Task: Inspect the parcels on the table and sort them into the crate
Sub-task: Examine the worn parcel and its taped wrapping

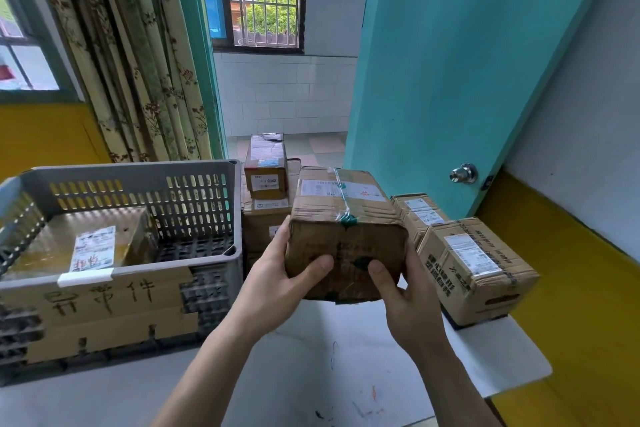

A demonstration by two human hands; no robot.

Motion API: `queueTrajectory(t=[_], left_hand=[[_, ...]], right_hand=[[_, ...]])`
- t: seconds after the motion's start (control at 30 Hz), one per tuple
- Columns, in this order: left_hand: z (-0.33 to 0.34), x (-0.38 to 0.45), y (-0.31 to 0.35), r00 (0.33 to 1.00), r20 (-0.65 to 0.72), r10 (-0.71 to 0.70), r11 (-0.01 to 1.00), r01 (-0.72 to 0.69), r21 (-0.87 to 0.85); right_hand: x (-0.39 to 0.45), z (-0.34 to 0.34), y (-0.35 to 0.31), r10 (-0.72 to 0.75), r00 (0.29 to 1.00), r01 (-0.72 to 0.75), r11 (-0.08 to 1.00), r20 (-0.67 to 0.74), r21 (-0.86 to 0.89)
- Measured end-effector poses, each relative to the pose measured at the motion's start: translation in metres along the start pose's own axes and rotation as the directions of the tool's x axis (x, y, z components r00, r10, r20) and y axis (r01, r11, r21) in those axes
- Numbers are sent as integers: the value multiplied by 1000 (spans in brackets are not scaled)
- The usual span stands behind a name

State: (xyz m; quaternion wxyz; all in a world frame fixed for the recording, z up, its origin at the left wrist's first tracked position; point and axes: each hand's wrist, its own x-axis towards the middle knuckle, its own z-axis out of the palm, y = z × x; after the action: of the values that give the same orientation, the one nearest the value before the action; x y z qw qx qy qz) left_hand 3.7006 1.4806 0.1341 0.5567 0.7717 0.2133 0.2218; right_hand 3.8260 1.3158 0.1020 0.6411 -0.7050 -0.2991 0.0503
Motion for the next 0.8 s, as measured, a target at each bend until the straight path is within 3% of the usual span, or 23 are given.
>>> queueTrajectory(t=[0.1,0.4,0.57,0.8], left_hand=[[-4,2,0,999,43,8,999,-9,37],[-1,3,5,999,-9,48,998,-48,31],[-6,2,12,996,56,68,996,-71,50],[0,-2,26,994,19,110,994,-110,22]], right_hand=[[3,-2,-8,-17,1000,17,1000,-16,10],[4,-1,-12,-43,999,42,998,-6,-35],[5,-6,-19,-66,996,63,997,-61,-40],[6,-17,-26,-81,996,81,997,-27,-12]])
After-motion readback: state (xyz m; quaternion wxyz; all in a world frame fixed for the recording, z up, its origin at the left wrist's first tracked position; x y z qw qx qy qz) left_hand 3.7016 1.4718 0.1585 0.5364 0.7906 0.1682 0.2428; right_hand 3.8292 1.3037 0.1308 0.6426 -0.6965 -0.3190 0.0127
